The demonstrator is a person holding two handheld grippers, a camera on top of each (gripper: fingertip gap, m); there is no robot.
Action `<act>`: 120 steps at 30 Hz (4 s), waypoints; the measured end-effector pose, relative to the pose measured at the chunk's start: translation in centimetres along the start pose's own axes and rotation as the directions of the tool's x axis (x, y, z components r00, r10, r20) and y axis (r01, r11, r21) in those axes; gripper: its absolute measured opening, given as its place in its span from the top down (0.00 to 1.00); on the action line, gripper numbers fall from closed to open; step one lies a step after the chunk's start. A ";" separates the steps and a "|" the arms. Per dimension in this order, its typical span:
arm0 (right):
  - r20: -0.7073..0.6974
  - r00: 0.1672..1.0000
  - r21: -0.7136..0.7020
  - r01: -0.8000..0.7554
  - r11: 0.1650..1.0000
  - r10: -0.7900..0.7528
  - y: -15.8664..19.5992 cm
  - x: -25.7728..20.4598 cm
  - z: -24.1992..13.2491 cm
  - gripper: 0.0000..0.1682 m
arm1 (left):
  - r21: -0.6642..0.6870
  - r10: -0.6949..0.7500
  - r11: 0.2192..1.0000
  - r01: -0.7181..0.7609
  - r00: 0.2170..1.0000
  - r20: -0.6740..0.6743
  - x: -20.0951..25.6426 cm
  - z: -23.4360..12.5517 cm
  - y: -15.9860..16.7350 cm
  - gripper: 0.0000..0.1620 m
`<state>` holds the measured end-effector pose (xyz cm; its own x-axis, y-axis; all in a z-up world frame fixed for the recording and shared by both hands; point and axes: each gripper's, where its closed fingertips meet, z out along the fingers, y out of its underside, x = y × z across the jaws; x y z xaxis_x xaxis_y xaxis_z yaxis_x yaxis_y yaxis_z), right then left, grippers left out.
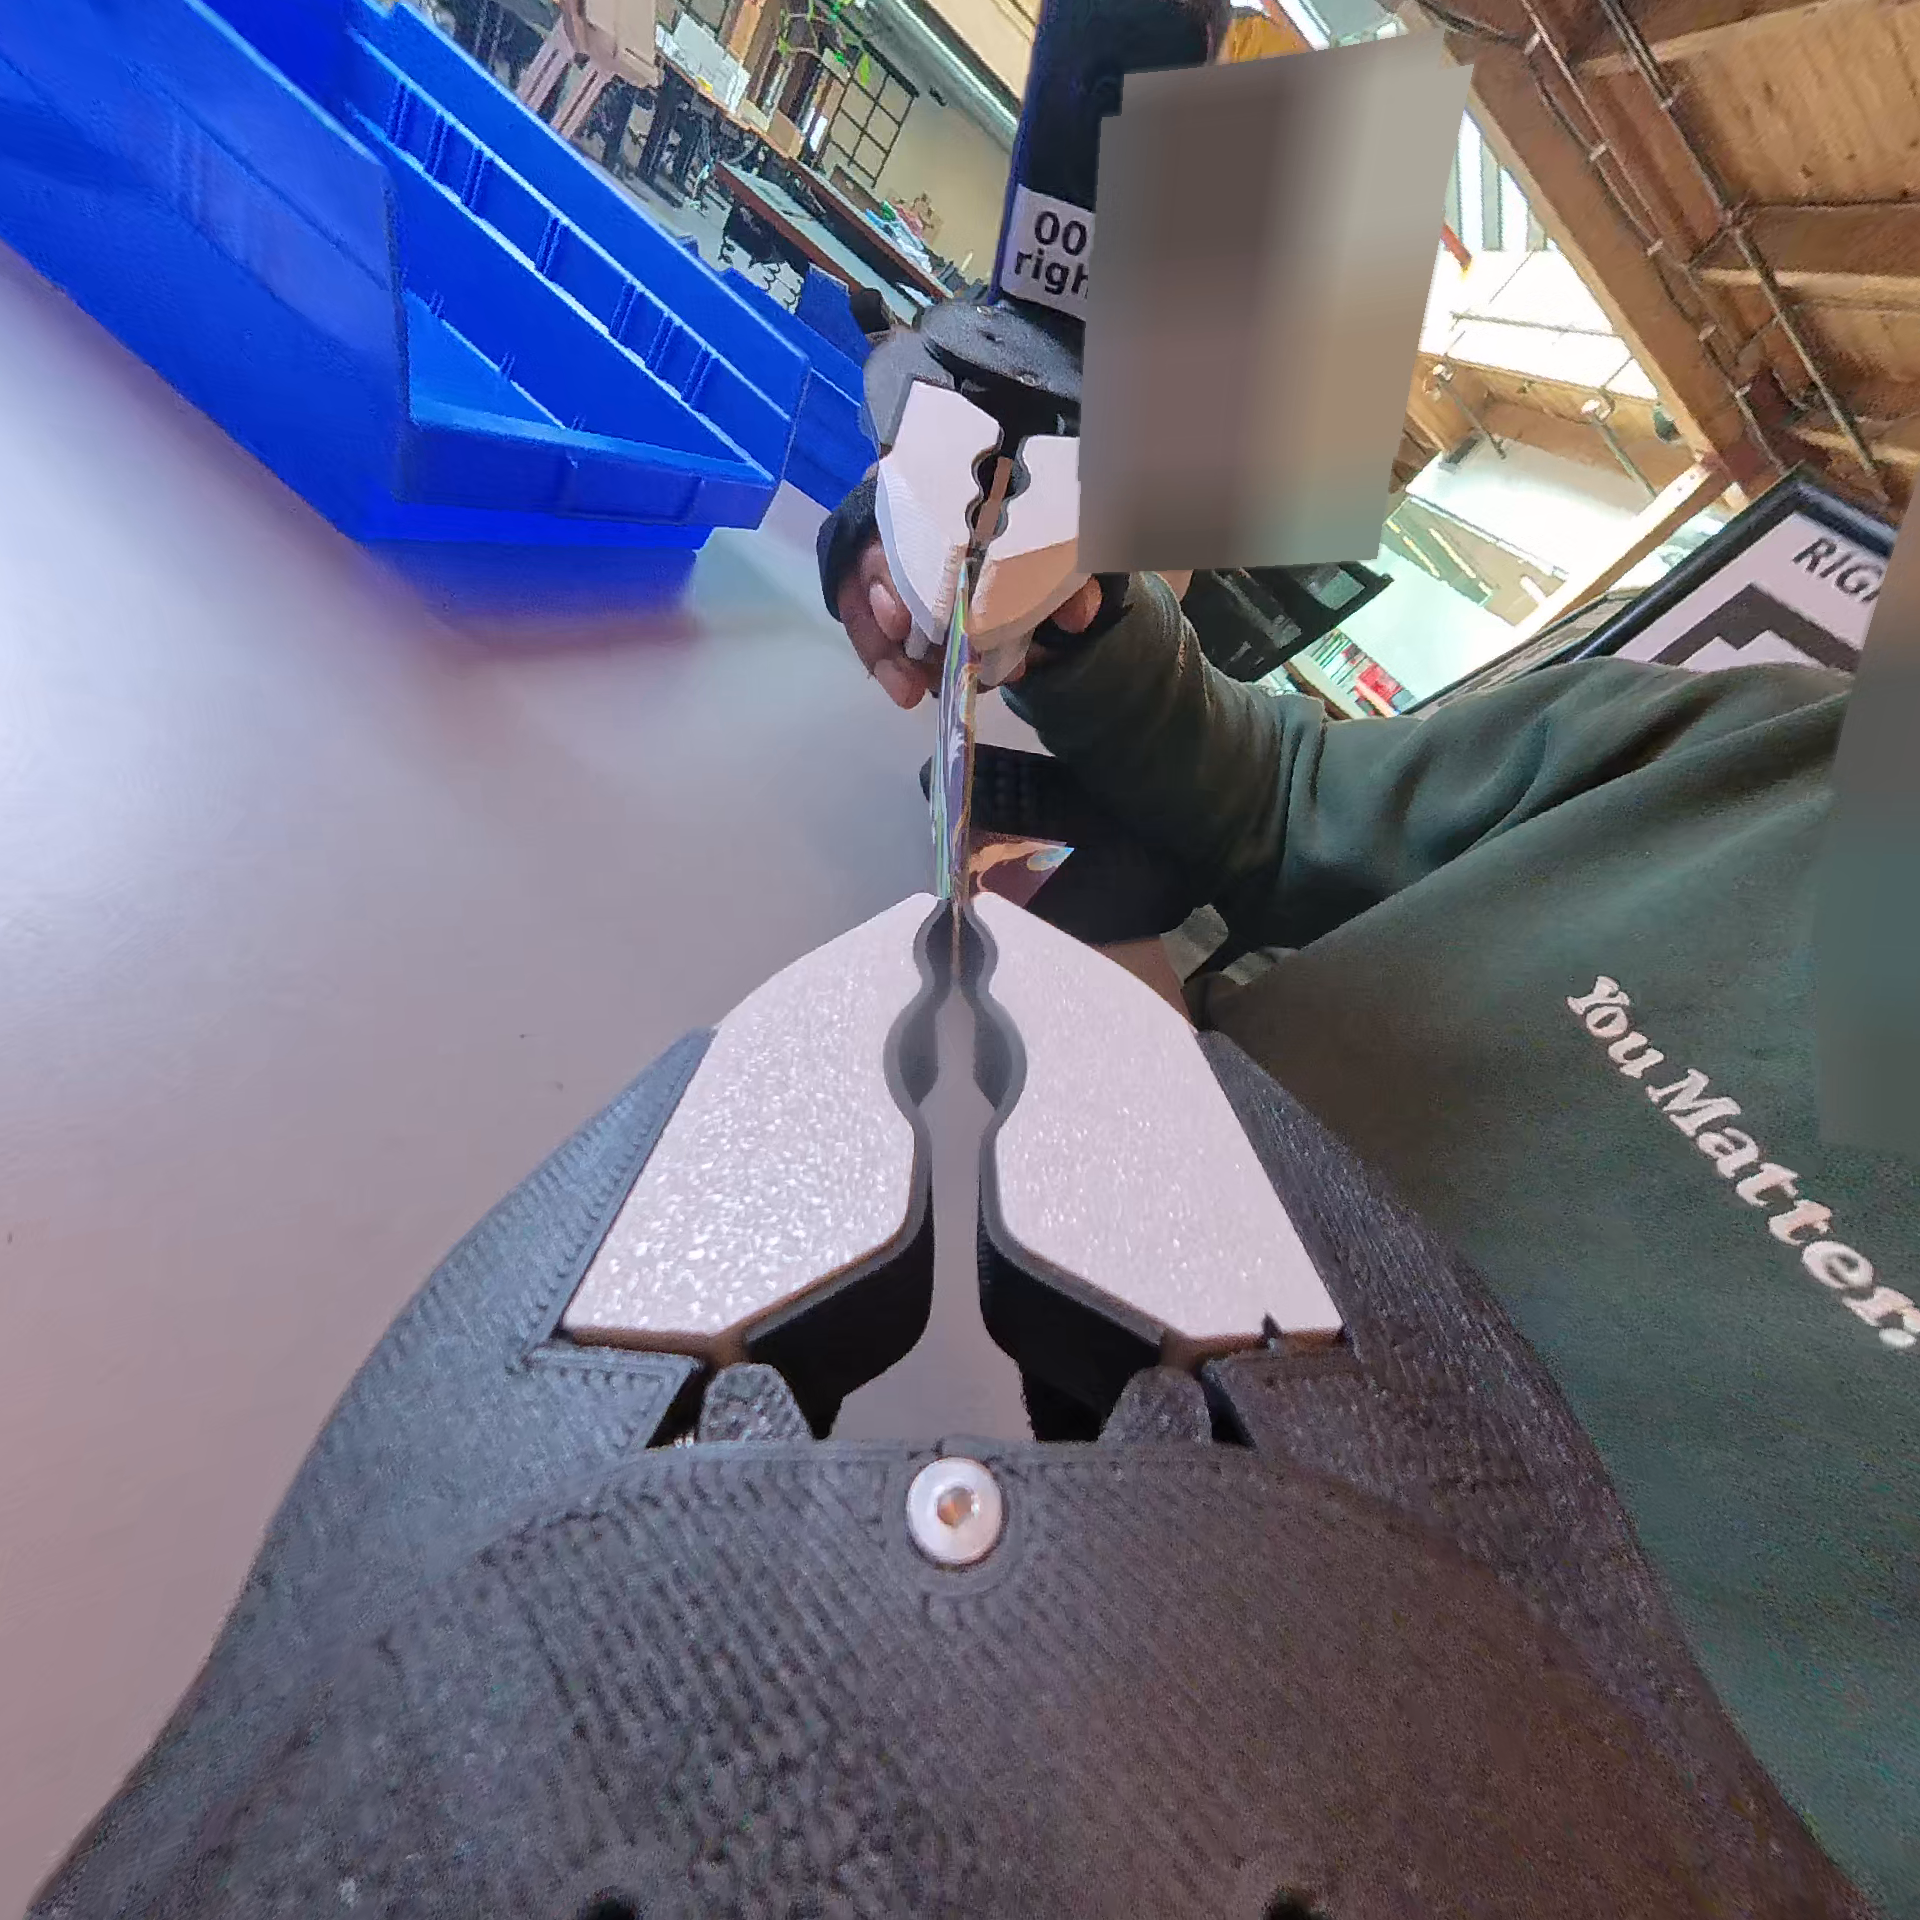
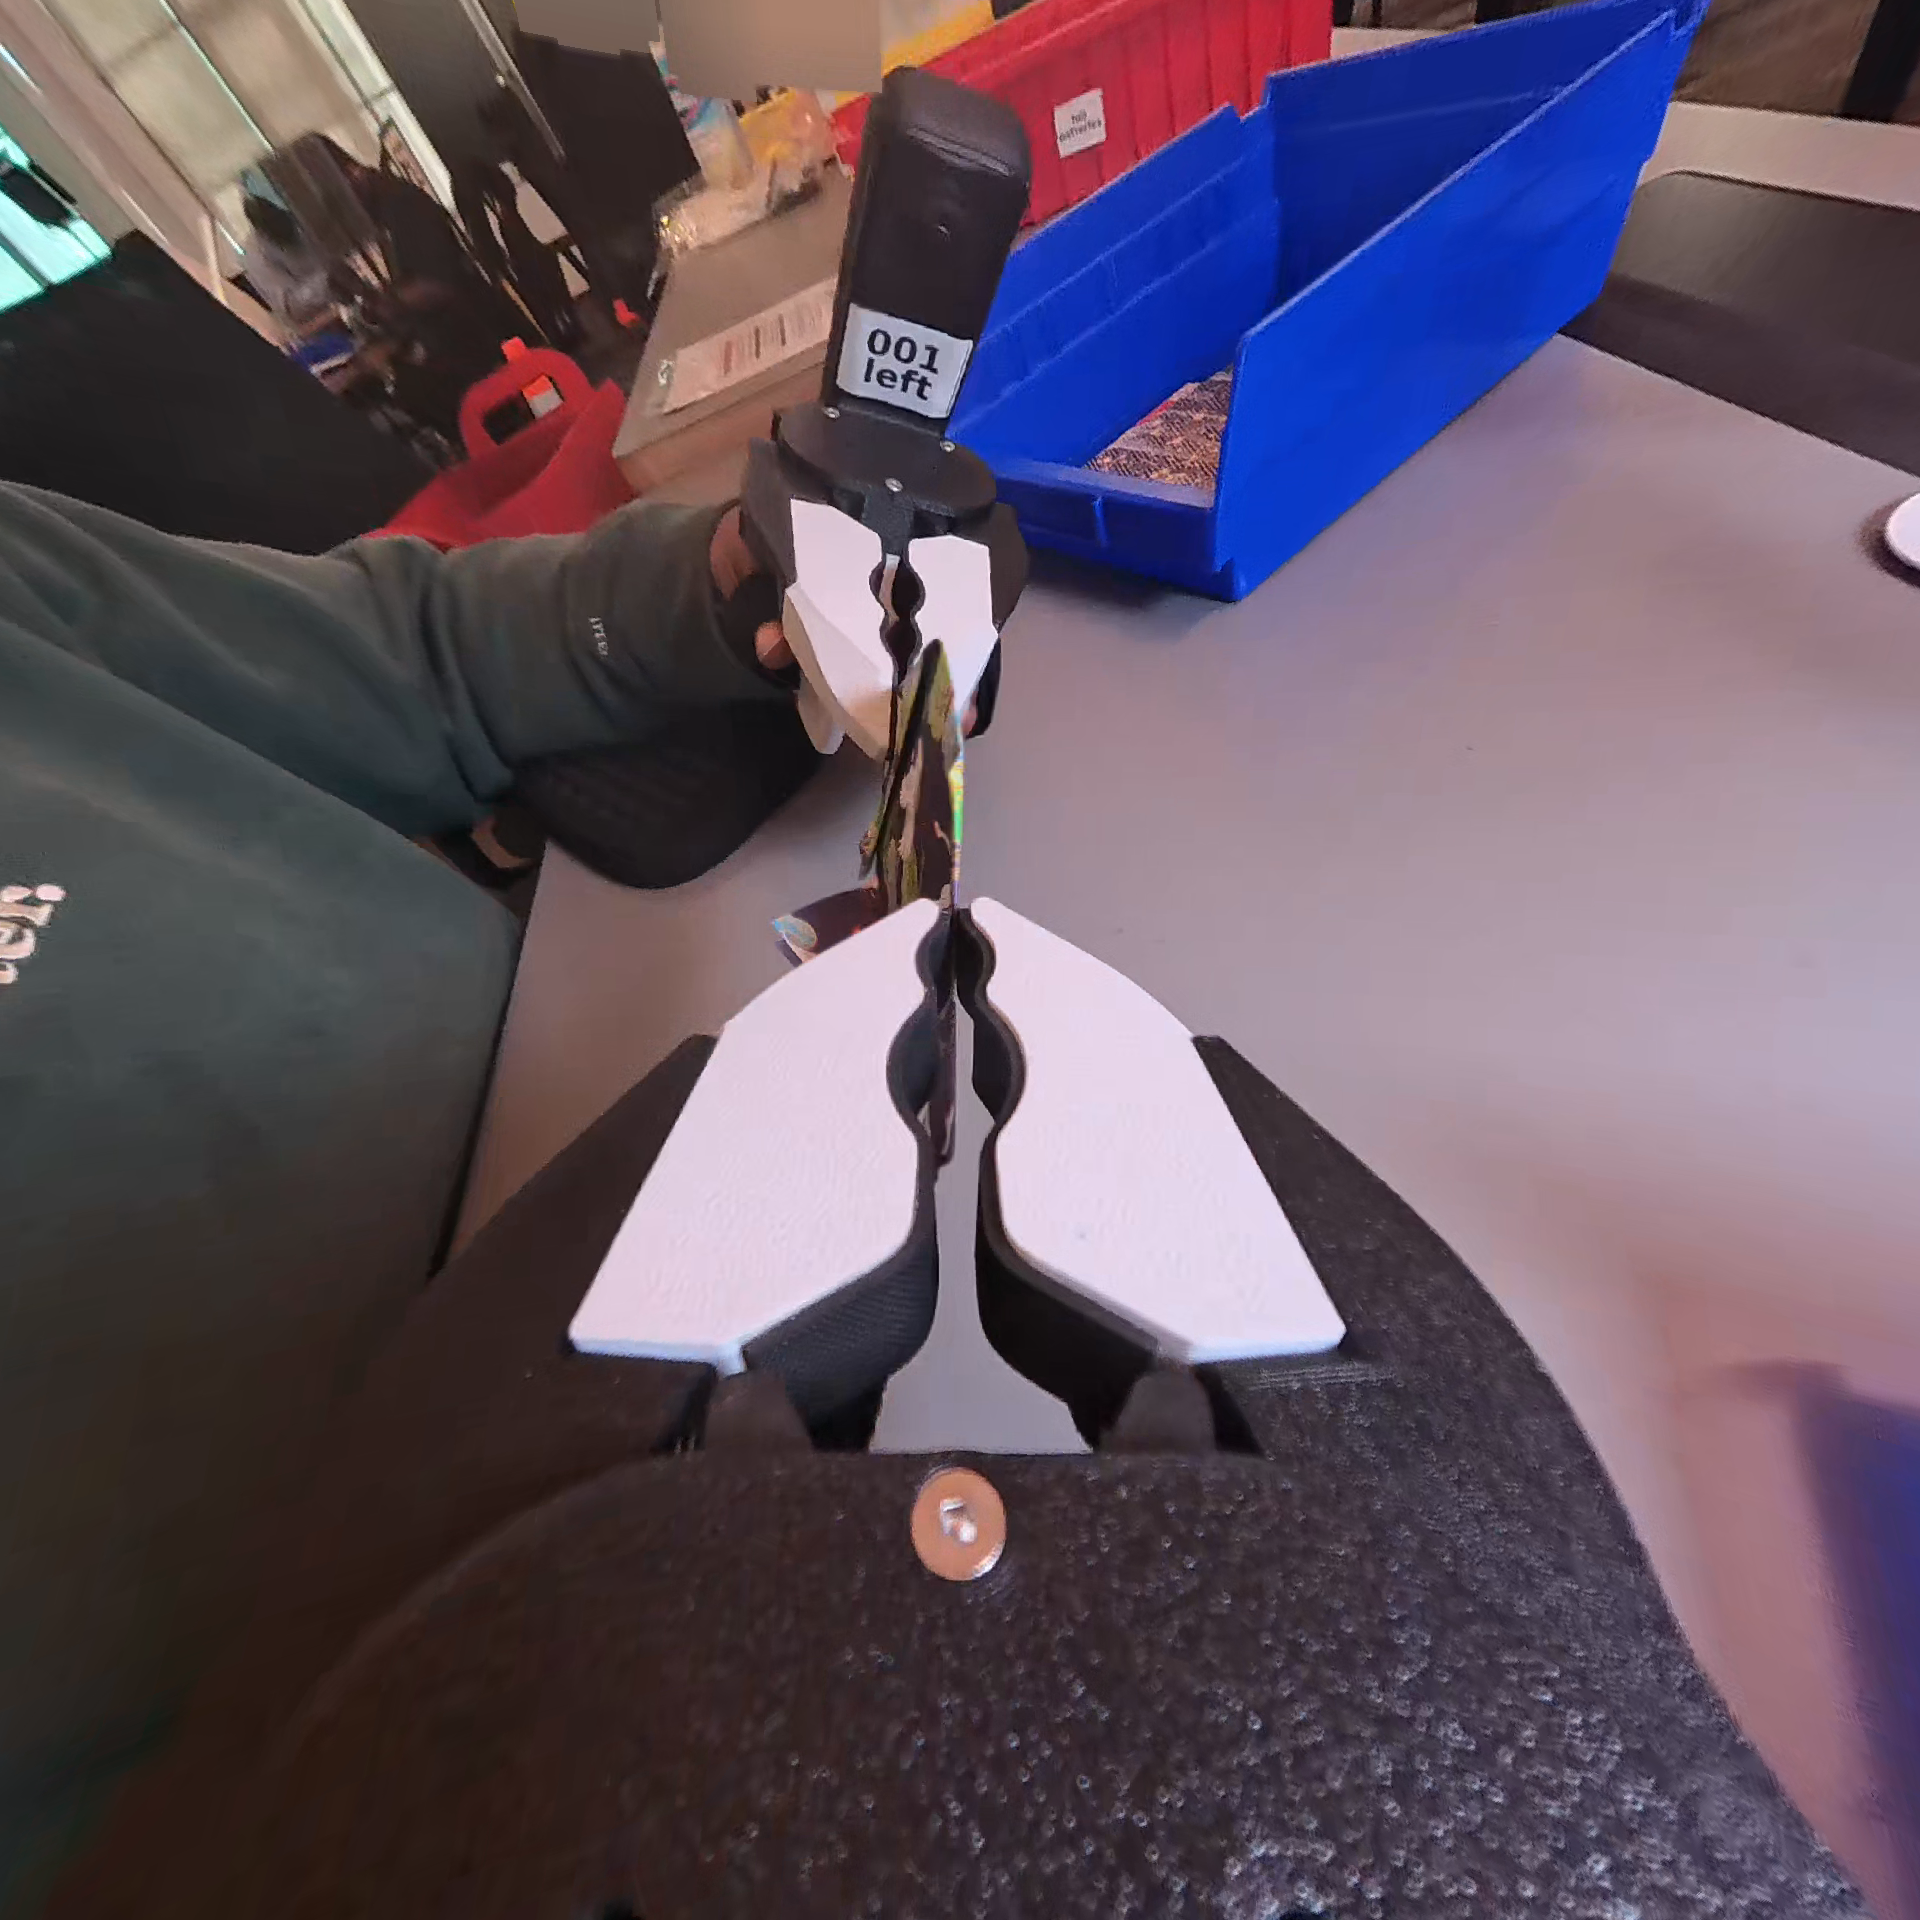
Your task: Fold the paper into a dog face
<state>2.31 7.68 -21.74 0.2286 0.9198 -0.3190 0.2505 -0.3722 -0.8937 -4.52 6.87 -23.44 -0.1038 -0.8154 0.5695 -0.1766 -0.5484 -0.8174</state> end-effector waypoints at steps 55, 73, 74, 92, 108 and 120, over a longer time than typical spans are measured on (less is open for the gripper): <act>-0.662 0.740 0.046 0.195 0.980 -0.116 -5.8 12.2 -11.7 0.79 | -0.104 0.491 0.839 -0.534 0.660 0.569 -4.5 -4.4 -3.9 0.97; -0.532 0.847 0.274 0.183 0.944 -0.009 -1.6 6.1 -7.2 0.84 | -0.484 0.435 0.873 0.063 0.350 0.830 -12.5 -25.2 -9.0 0.65; -0.530 0.848 0.273 0.180 0.945 -0.009 -1.4 6.0 -7.2 0.84 | -0.519 0.443 0.842 0.148 0.363 0.820 -13.6 -25.9 -8.0 0.63; -0.534 0.845 0.256 0.135 0.957 0.023 -0.3 6.9 -7.5 0.84 | -0.516 0.237 0.585 0.626 0.476 0.847 -22.5 -30.6 0.9 0.21; -0.531 0.846 0.243 0.111 0.964 0.037 0.2 7.2 -7.4 0.84 | -0.532 0.287 0.657 0.534 0.475 0.832 -21.5 -30.3 -1.1 0.63; -0.524 0.851 0.227 0.102 0.968 0.033 0.5 7.2 -7.1 0.84 | -0.486 0.288 0.750 0.449 0.439 0.851 -19.2 -31.5 -4.7 0.64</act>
<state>10.72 13.23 -22.26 0.6961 0.7050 -0.1355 0.0521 -0.2379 -0.9699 -32.54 30.95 -27.80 0.7367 -0.6736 -0.0596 -0.6543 -0.6877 -0.3146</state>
